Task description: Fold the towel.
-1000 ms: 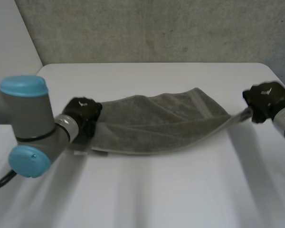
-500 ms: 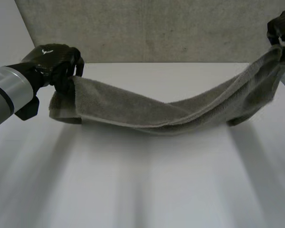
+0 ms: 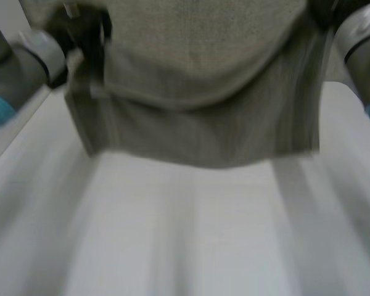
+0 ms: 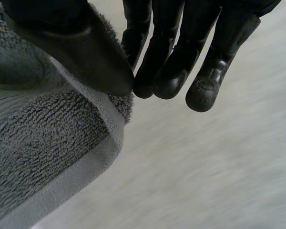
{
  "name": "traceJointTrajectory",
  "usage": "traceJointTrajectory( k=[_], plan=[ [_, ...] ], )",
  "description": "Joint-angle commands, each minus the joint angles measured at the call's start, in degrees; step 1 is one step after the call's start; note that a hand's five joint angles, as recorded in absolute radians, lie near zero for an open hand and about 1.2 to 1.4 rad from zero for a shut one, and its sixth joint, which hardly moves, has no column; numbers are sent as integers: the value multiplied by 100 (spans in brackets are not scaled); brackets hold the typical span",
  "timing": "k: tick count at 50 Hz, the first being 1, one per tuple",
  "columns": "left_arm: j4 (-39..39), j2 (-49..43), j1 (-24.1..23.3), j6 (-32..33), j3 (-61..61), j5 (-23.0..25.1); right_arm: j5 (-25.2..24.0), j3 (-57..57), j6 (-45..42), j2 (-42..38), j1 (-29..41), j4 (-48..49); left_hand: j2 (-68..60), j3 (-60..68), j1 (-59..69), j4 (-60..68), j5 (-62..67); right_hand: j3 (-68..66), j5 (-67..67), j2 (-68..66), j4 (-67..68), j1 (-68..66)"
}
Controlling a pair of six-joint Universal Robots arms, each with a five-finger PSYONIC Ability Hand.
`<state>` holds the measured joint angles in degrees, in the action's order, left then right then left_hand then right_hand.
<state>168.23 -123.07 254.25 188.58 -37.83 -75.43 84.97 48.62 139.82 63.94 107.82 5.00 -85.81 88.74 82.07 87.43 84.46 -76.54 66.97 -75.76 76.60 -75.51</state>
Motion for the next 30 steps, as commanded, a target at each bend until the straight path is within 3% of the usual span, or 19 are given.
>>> traceJointTrajectory(
  k=[1, 6, 9, 11, 17, 20, 23, 30],
  plan=[
    [1141, 592, 213, -1174, 224, 63, 72, 851, 309, 954, -16, 690, 581, -874, -207, -743, -1446, -346, 303, -424, 340, -449],
    [588, 354, 239, -1148, 171, 107, -147, 1000, 291, 831, 11, -662, 581, -874, -207, -743, -1446, -346, 303, -424, 340, -449],
    [166, 117, 248, -840, -93, 125, -306, 1264, 238, 664, 19, -1352, 581, -874, -207, -743, -1446, -346, 303, -424, 340, -449],
    [-36, -67, 240, -255, -835, 134, -437, 1623, 160, 611, -16, -1598, 581, -874, -207, -743, -1446, -346, 303, -424, 340, -449],
    [34, -129, 239, 715, -2061, 327, -657, 2416, -16, 611, -25, -1607, 581, -874, -207, -743, -1446, -346, 303, -424, 340, -449],
    [148, -120, 266, 1697, -3139, 642, -807, 3195, -367, 602, -33, -1660, 581, -874, -207, -743, -1446, -346, 303, -424, 340, -449],
    [139, -59, 309, 2137, -3659, 819, -824, 3583, -578, 602, -77, -1643, 581, -874, -207, -743, -1446, -346, 303, -424, 340, -449],
    [25, 266, 512, 2403, -4118, 1057, -798, 3848, -561, 963, -315, -1686, 581, -874, -207, -743, -1446, -346, 303, -424, 340, -449]
  ],
)
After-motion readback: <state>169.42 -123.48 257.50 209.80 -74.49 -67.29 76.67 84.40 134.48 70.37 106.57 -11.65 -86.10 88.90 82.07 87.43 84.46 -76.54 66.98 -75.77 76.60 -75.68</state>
